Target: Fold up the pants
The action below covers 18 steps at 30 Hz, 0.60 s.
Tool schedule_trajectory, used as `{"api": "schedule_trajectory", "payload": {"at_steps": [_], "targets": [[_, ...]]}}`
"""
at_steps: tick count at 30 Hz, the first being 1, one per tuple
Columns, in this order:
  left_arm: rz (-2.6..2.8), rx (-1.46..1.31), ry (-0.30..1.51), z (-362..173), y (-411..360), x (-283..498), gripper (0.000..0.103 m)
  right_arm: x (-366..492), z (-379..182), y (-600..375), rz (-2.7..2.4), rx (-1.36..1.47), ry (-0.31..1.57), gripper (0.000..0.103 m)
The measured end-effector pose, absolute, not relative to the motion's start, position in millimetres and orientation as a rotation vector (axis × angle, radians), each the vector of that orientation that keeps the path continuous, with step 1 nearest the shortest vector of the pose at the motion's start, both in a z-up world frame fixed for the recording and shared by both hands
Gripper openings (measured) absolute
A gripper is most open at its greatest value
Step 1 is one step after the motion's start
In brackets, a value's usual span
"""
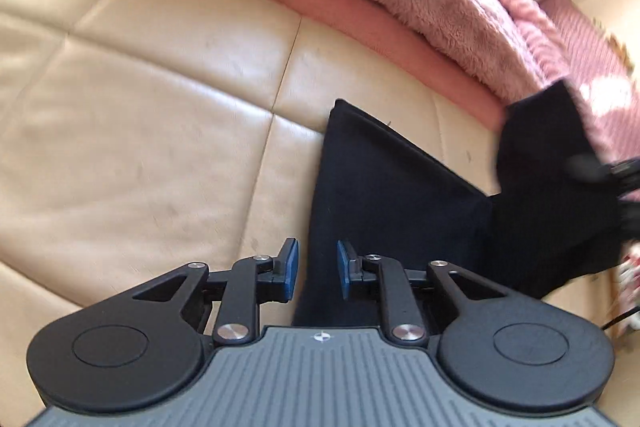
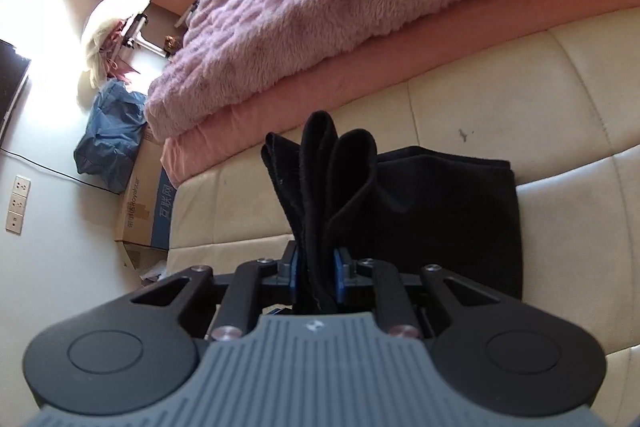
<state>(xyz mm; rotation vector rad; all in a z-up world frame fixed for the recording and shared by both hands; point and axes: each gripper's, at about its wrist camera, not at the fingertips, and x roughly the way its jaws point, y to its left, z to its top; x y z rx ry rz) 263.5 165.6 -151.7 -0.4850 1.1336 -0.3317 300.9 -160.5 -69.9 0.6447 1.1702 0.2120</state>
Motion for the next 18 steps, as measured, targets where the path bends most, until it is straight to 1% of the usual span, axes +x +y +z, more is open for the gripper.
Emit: {"api": "schedule_trajectory", "payload": {"at_steps": [5,8,10,11,17,18], "targets": [[-0.308,-0.572,1.103,-148.1,182.0,261.7,0.022,314.5,-118.0,-108.6,0.165,0.561,1.269,0.013],[-0.305,-0.608,1.082,-144.8,193.6,264.7,0.025,319.6,-130.7,-92.8,0.156,0.558,1.302,0.018],[-0.298,-0.637,1.071,-143.4,198.2,265.9,0.027,321.3,-130.6,-89.0,0.176,0.569,1.315,0.03],[-0.294,-0.654,1.066,-143.2,201.5,266.5,0.027,322.3,-128.0,-87.9,0.191,0.579,1.314,0.032],[-0.273,-0.712,1.038,-140.3,207.7,268.8,0.029,318.0,-101.2,-93.4,0.27,0.622,1.28,0.035],[-0.28,-0.717,1.035,-138.7,206.7,268.2,0.032,315.8,-98.1,-99.3,0.277,0.644,1.277,0.036]]}}
